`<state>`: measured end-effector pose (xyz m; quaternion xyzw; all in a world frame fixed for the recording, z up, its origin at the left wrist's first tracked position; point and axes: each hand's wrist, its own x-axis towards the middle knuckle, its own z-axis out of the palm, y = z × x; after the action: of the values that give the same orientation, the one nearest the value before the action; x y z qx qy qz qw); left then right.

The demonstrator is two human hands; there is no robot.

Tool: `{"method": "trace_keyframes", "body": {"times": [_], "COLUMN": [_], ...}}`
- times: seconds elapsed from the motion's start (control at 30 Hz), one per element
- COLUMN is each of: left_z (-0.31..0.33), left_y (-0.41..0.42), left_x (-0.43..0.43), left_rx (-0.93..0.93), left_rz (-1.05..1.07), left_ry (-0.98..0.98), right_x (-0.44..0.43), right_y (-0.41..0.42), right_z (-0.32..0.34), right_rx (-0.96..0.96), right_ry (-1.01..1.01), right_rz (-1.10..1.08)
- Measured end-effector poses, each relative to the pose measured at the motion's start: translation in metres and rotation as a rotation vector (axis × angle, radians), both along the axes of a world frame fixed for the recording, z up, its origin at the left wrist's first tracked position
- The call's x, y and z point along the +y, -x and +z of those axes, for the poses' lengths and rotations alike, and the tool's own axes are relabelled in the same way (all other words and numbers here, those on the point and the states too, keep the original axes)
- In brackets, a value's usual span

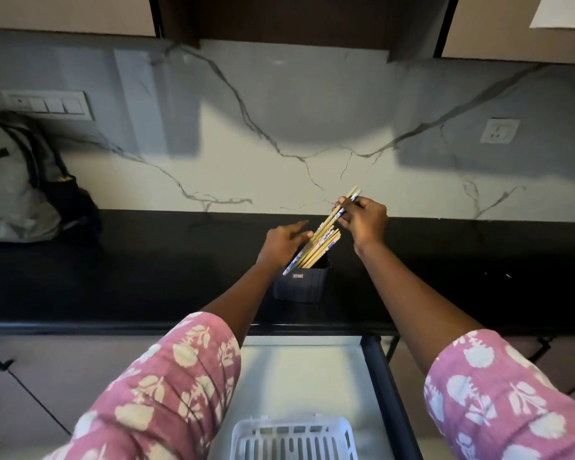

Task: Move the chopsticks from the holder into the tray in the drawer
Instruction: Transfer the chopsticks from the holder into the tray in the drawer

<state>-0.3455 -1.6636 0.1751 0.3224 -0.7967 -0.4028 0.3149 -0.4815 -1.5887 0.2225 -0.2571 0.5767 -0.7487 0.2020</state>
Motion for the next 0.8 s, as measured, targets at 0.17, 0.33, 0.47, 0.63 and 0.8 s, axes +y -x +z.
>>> {"method": "trace_keyframes", "body": {"times": [0.17,0.33,0.47,0.63,0.8], "left_z": [0.002,-0.008,-0.016,-0.023,-0.033], "left_y": [-0.005,-0.009,-0.012,-0.012,-0.003], "left_x": [0.017,0.025,0.030,0.037,0.047], "left_rx": [0.045,0.038,0.046,0.264,0.454], "left_rz": [-0.027,0.084,0.218,0.360,0.391], "left_ry": [0.064,0.111,0.027,-0.249,-0.550], "right_x": [0.009,0.017,0.022,0.030,0.042], "right_y": [-0.018,-0.029,-0.034,-0.039,-0.048], "right_z": [0.002,-0.007,-0.015,-0.018,-0.031], "right_rx": [0.040,0.104,0.063,-0.275,-0.768], "right_ry": [0.013,-0.012,0.040,0.241,0.423], "right_rz": [0.051,0.050,-0.078,-0.333,-0.407]}}
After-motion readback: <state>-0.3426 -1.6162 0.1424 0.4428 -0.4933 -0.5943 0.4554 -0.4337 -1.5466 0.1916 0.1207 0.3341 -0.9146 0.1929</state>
